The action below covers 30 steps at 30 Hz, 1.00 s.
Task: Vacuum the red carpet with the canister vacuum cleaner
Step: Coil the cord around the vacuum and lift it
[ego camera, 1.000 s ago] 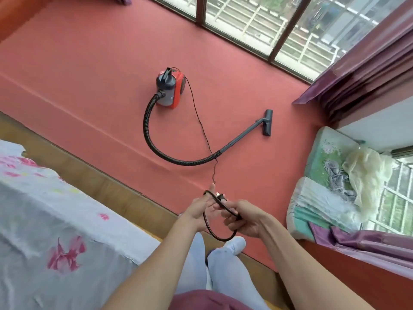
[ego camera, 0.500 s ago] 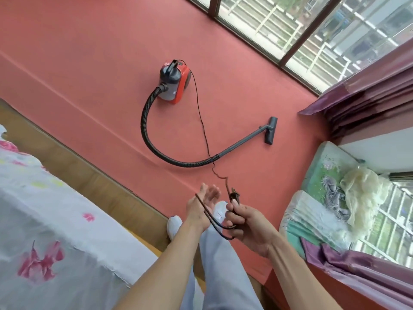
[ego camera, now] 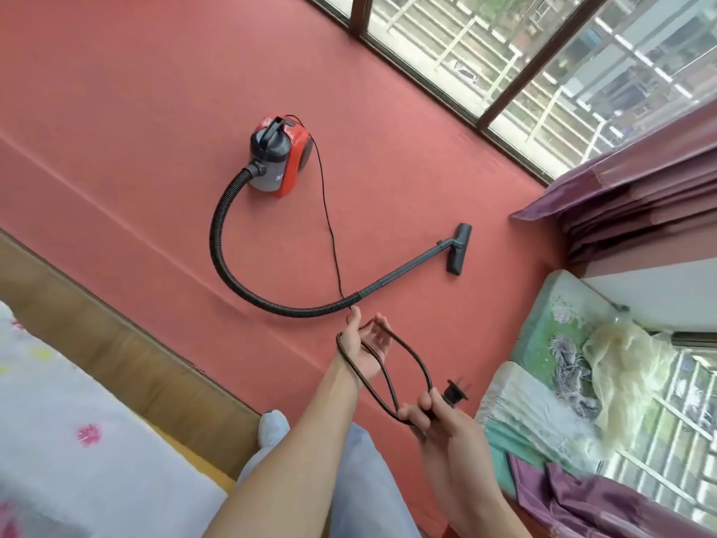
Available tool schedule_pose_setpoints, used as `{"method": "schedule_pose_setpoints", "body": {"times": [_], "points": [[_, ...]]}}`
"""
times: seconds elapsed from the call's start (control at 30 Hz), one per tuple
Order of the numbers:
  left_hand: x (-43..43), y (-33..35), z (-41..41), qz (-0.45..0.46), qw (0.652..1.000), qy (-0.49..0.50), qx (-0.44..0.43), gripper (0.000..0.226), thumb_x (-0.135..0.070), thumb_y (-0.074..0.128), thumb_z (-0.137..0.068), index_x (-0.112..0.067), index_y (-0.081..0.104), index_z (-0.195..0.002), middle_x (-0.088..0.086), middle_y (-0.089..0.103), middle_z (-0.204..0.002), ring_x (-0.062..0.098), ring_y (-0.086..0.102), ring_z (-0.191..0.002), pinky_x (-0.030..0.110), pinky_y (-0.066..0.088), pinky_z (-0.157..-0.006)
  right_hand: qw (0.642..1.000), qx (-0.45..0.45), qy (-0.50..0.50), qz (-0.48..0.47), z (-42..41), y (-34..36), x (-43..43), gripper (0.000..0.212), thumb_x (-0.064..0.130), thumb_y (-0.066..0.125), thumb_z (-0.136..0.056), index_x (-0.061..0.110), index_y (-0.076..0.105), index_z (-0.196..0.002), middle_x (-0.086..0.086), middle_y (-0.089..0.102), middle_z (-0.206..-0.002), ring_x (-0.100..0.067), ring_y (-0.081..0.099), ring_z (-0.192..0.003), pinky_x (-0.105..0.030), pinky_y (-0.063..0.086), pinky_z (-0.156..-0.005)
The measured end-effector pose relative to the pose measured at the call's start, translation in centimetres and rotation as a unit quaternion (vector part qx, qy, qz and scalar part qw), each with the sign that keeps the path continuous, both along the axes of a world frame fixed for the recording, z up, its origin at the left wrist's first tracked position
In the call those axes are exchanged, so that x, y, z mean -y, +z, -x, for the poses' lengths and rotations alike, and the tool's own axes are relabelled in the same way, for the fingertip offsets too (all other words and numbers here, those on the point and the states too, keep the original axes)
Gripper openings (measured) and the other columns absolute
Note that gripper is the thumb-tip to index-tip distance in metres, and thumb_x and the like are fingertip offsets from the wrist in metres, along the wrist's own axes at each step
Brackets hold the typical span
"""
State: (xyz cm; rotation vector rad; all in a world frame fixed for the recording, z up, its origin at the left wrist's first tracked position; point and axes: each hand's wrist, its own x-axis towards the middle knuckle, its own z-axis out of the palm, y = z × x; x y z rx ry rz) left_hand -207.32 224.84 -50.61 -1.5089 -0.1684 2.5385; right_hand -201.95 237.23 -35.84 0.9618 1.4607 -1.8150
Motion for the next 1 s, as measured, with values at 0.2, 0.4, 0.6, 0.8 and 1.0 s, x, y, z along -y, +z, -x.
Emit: {"method": "schedule_pose_setpoints", "body": {"times": [0.2, 0.4, 0.6, 0.8, 1.0], "points": [[1.3, -1.7, 0.1, 0.174, 0.98, -0.056, 0.086, 0.025, -0.024, 0.065, -0.096, -0.014, 0.051, -0.078, -0.002, 0.037, -0.047, 0.012, 0.046, -0.04, 0.024, 0.051, -0.047, 0.979, 0.06, -0.184, -0.057, 4.9, -6.1, -1.6, 0.03, 0.016, 0.04, -0.105, 0.009, 0.045, -0.076, 0.004, 0.034, -0.042, -0.012, 0.045, -0.039, -0.034, 0.045, -0.07], [3.7, 0.4, -5.7, 0.403, 0.889, -0.216, 0.031, 0.015, -0.01, 0.059, -0.099, -0.008, 0.055, -0.085, -0.002, 0.042, -0.054, 0.018, 0.059, -0.062, 0.026, 0.05, -0.075, 0.98, 0.1, -0.137, -0.103, 8.6, -16.3, 1.9, 0.032, 0.016, 0.044, -0.105, 0.008, 0.043, -0.073, -0.008, 0.04, -0.066, -0.017, 0.05, -0.04, -0.037, 0.05, -0.059], [6.5, -0.3, -8.9, 0.488, 0.808, -0.328, -0.037, 0.017, 0.007, 0.056, -0.091, -0.006, 0.06, -0.08, 0.0, 0.059, -0.067, 0.01, 0.055, -0.07, 0.018, 0.041, -0.075, 0.984, 0.176, -0.022, 0.002, 8.9, -26.5, 7.5, 0.04, 0.032, 0.039, -0.105, 0.012, 0.042, -0.071, -0.004, 0.04, -0.053, -0.029, 0.05, -0.062, -0.043, 0.054, -0.06], [8.3, -5.6, -13.3, 0.504, 0.747, -0.432, -0.043, 0.017, -0.019, 0.076, -0.076, -0.036, 0.079, -0.076, -0.02, 0.073, -0.106, -0.01, 0.055, -0.116, 0.002, 0.037, -0.089, 0.971, 0.209, -0.065, 0.099, 8.8, -31.0, 13.5, 0.041, 0.028, 0.037, -0.106, 0.008, 0.044, -0.072, -0.033, 0.041, -0.144, -0.046, 0.057, -0.114, -0.064, 0.044, -0.096], [10.2, -9.7, -14.8, 0.427, 0.852, -0.302, 0.023, 0.012, -0.02, 0.077, -0.077, -0.017, 0.083, -0.087, -0.002, 0.077, -0.104, 0.001, 0.069, -0.102, 0.014, 0.05, -0.084, 0.953, 0.172, -0.249, 0.025, 8.5, -33.0, 16.1, 0.032, 0.013, 0.04, -0.106, 0.006, 0.04, -0.075, -0.014, 0.064, -0.056, -0.017, 0.059, -0.042, -0.021, 0.05, -0.039]]}}
